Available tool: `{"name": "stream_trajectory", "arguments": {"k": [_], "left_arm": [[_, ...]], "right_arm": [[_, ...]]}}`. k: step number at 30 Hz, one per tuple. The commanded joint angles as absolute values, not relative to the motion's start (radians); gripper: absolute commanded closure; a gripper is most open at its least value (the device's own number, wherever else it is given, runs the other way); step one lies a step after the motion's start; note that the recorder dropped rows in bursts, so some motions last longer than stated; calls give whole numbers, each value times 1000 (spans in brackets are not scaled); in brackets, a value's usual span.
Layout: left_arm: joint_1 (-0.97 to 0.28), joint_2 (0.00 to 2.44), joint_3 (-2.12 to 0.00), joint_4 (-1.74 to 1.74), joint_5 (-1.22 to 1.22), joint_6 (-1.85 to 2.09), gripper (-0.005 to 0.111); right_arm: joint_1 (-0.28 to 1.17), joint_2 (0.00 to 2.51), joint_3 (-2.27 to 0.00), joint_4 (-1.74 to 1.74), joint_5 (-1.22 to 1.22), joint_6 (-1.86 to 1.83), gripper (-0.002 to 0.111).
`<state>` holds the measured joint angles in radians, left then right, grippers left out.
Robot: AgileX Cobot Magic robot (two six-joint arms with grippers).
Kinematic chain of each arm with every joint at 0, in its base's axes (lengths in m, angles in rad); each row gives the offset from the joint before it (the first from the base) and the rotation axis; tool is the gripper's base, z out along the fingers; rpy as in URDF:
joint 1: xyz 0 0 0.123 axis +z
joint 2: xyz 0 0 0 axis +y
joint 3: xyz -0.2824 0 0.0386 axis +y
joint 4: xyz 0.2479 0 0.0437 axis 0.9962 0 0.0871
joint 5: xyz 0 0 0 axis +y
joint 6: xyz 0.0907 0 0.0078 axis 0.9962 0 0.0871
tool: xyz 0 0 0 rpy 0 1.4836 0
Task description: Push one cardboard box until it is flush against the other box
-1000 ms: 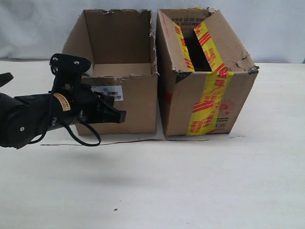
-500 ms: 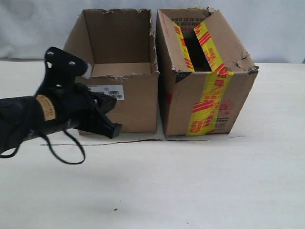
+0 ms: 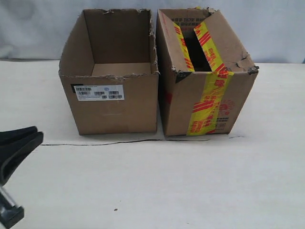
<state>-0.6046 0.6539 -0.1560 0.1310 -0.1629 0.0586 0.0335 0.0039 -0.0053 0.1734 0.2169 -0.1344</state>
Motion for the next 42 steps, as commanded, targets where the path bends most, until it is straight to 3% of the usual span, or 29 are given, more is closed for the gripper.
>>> {"name": "stream_trajectory", "arguments": {"k": [1, 8, 21, 33, 42], "left_arm": [[-603, 484, -131, 131, 56, 81, 107], [-603, 363, -131, 131, 141, 81, 107], [-594, 353, -123, 118, 129, 81, 107], [-145, 93, -9, 93, 84, 81, 107], [-64, 0, 0, -13, 208, 81, 107]], "right_arm": [[26, 0, 0, 176, 214, -133, 109], [26, 0, 0, 176, 214, -133, 109], [26, 0, 0, 176, 214, -133, 109], [26, 0, 0, 176, 214, -133, 109], [26, 0, 0, 176, 214, -133, 109]]}}
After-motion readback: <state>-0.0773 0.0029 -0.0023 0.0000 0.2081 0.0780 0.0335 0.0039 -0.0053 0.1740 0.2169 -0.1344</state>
